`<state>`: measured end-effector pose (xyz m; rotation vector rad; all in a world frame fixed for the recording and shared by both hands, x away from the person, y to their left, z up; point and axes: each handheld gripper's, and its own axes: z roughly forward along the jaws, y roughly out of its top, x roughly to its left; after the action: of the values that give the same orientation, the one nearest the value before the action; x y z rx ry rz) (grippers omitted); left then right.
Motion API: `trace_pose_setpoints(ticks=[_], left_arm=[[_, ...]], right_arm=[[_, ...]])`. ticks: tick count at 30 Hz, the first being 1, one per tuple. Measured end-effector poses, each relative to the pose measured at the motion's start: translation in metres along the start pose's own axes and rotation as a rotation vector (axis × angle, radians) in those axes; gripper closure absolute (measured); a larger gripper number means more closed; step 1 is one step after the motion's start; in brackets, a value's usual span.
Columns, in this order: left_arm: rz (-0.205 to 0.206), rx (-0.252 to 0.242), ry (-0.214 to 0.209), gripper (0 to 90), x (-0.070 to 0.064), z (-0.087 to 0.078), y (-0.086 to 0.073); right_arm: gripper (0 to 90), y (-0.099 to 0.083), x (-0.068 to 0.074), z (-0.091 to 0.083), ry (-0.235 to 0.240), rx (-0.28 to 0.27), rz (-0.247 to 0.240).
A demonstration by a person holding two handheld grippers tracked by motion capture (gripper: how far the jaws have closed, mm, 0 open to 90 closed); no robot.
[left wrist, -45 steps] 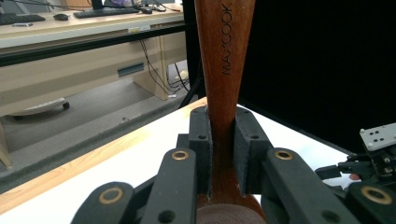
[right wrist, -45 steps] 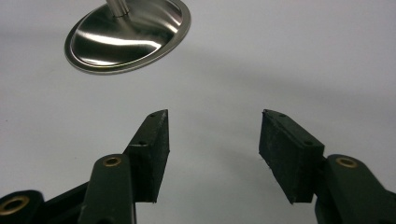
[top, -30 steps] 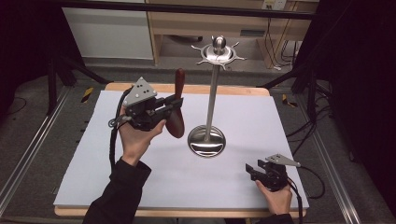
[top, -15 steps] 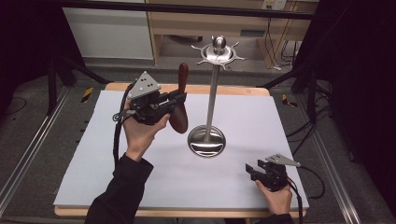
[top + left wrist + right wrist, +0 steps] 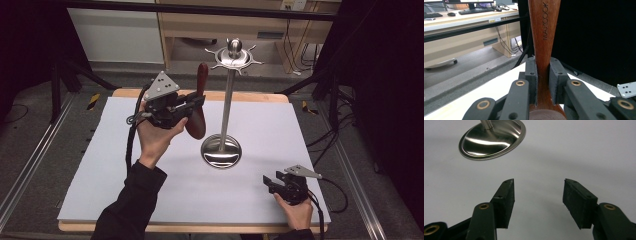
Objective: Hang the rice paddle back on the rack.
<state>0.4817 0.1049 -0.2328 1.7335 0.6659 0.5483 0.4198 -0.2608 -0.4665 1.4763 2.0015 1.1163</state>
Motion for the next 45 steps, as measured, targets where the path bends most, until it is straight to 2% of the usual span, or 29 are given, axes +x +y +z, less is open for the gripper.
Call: trace_pose_setpoints(ticks=[8, 21, 45], left_arm=[[0.009, 0.016, 0.015, 78.3, -0.001, 0.005, 0.003], [0.01, 0.041, 0.016, 78.3, -0.001, 0.015, 0.006], [0.003, 0.038, 0.01, 78.2, -0.001, 0.031, 0.009]], right_arm=[[43.0, 0.0, 0.0, 0.0, -0.001, -0.001, 0.001], [43.0, 0.0, 0.0, 0.0, -0.001, -0.001, 0.005], [43.0, 0.0, 0.0, 0.0, 0.004, -0.001, 0.01]])
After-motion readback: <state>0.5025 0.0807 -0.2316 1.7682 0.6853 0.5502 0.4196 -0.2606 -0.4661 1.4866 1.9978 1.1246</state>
